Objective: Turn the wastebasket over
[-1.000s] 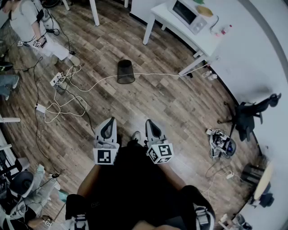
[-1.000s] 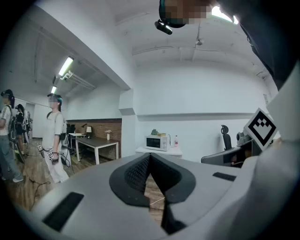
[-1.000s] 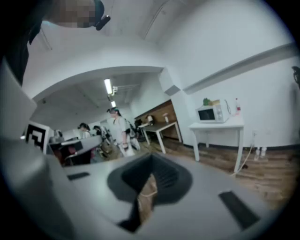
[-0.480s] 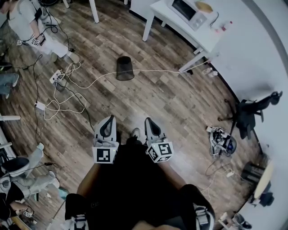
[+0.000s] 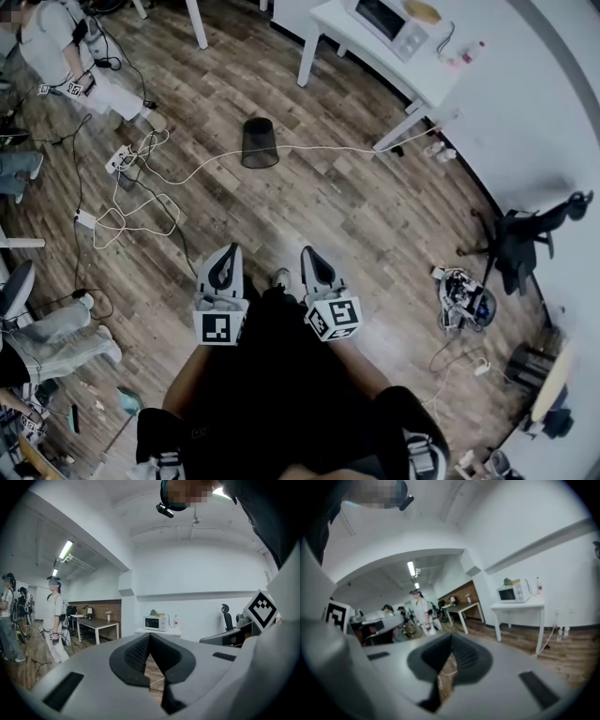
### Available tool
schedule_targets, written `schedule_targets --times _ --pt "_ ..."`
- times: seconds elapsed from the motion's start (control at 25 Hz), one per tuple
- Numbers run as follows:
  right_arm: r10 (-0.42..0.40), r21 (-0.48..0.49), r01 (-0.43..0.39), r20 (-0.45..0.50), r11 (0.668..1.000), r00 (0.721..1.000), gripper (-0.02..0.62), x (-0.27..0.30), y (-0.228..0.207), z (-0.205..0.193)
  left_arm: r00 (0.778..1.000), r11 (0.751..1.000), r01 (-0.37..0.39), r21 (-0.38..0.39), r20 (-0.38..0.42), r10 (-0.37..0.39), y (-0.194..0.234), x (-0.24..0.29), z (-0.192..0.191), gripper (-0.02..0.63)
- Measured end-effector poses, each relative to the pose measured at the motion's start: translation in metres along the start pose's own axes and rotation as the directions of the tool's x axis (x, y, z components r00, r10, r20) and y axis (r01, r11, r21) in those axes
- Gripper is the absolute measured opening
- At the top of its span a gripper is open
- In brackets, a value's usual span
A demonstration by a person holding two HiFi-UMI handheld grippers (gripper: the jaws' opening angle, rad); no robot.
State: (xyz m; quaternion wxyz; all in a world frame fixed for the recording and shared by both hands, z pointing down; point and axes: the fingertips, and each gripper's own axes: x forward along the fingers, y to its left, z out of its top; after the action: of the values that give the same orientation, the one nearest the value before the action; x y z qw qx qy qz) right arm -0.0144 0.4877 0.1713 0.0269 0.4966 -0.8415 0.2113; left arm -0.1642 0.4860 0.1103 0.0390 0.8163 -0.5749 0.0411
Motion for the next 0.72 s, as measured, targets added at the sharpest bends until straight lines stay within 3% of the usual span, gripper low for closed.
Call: schedule_targets --times 0.36,0.72 --pt "0.021 0.006 -0.021 -0.003 1.000 1.000 0.032 0.011 -0.019 -0.003 0.999 0.999 -0.040 -0.001 -0.023 0.040 0.001 0.010 -0.011 0.034" --pt "-0.025 0.009 0.025 -0.027 1.000 0.999 0.032 0.068 -0.049 0.006 0.996 1.000 -0.011 -0.013 -0.088 0.010 0.032 0.074 -0.035 0.034"
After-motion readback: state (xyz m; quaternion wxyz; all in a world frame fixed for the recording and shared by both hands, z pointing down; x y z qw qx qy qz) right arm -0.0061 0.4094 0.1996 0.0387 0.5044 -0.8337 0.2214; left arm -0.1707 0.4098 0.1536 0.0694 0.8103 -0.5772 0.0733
